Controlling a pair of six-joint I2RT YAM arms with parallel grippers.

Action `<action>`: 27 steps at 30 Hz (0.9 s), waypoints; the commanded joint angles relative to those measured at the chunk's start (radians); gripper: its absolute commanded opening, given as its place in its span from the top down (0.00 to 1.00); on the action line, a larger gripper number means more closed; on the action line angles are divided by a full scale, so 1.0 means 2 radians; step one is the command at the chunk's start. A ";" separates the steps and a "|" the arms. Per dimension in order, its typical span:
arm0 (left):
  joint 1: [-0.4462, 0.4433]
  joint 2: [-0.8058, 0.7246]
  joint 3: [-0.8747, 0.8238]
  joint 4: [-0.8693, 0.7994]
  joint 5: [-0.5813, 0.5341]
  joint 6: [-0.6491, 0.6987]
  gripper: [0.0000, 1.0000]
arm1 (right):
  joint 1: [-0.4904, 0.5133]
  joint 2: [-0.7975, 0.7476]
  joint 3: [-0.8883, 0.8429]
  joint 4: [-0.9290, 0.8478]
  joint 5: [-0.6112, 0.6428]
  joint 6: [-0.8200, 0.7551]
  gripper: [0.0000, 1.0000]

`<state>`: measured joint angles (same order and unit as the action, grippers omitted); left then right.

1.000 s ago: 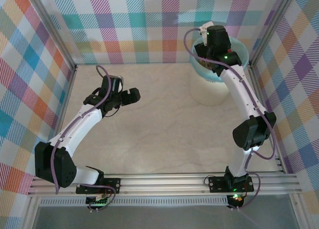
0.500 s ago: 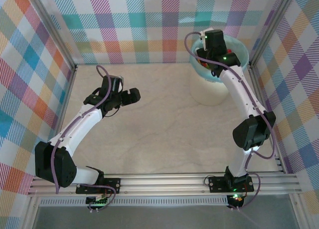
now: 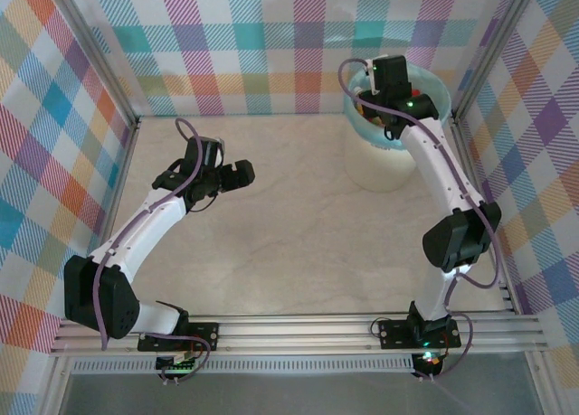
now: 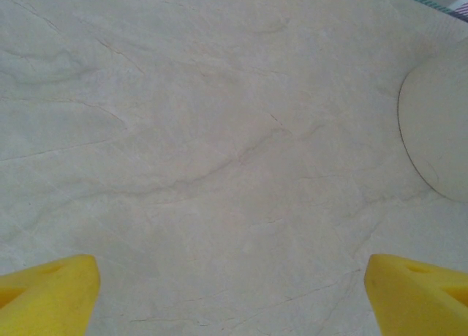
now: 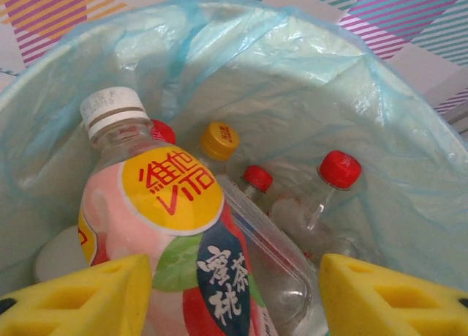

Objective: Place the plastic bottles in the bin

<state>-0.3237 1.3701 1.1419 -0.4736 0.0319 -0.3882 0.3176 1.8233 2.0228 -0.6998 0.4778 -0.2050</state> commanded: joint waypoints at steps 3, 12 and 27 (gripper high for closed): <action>0.014 -0.032 0.026 -0.013 -0.042 0.039 0.07 | 0.003 -0.044 0.041 -0.016 -0.046 0.034 0.31; 0.015 -0.171 -0.061 0.131 -0.124 0.157 0.05 | 0.005 -0.283 -0.205 0.107 -0.255 0.047 0.27; 0.015 -0.268 -0.351 0.414 -0.201 0.183 0.02 | 0.005 -0.641 -0.646 0.131 -0.141 0.107 0.19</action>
<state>-0.3088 0.8486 0.5171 0.1543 -0.3347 -0.0322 0.3267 0.5884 0.8307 -0.4763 0.1070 -0.0223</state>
